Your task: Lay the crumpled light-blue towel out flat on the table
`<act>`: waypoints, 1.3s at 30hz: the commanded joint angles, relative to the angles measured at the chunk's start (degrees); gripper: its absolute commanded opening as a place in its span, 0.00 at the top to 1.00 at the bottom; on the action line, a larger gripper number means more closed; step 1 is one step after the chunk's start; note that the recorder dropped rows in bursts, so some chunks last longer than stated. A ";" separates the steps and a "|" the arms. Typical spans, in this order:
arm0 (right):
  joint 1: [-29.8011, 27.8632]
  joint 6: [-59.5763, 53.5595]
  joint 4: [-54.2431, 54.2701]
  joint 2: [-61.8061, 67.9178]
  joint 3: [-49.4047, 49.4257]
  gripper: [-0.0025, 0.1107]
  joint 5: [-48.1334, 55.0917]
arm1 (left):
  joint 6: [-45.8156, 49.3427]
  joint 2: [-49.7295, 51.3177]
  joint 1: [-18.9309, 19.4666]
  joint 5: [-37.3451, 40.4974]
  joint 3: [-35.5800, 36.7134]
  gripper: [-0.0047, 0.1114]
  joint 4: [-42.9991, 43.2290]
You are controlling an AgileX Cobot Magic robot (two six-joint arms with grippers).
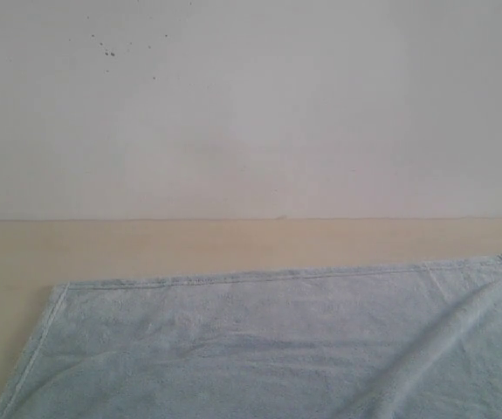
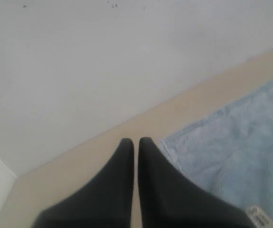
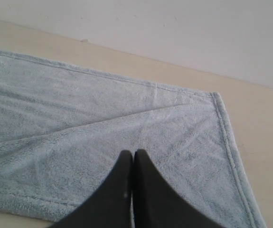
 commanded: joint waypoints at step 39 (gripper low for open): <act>-0.05 0.33 -0.02 -0.31 -0.04 0.98 -0.53 | -10.55 -0.09 -0.22 1.03 6.15 0.93 -9.77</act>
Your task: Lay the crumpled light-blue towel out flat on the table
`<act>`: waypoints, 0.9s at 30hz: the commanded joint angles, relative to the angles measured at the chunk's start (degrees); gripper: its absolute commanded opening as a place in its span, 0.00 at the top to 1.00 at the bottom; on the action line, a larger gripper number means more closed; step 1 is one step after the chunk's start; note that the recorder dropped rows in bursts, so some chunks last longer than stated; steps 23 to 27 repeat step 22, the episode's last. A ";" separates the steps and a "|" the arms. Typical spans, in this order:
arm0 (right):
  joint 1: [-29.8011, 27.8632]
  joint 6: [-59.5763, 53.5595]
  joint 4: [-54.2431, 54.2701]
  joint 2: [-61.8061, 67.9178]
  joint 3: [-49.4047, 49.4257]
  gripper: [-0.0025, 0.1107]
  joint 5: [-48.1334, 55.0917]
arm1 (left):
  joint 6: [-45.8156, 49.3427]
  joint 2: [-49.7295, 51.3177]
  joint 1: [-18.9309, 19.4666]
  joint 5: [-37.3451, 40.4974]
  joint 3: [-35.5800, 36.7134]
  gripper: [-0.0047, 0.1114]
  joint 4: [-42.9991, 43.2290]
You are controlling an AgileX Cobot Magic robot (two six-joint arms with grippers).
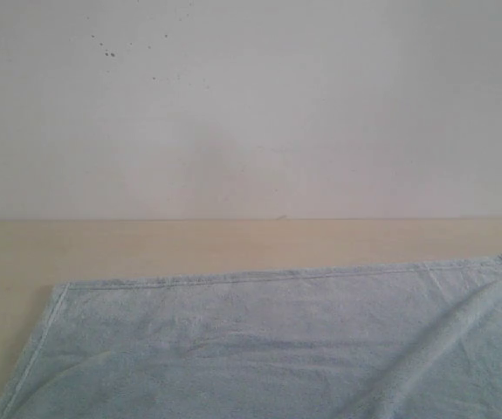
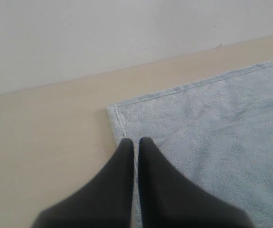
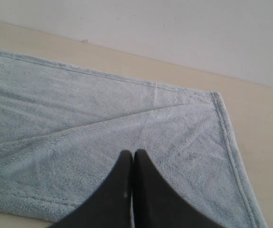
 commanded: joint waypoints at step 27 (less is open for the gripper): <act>-0.05 -0.04 -0.02 -0.31 -0.04 0.98 -0.53 | 4.61 -0.09 -0.22 0.13 0.21 0.93 -0.21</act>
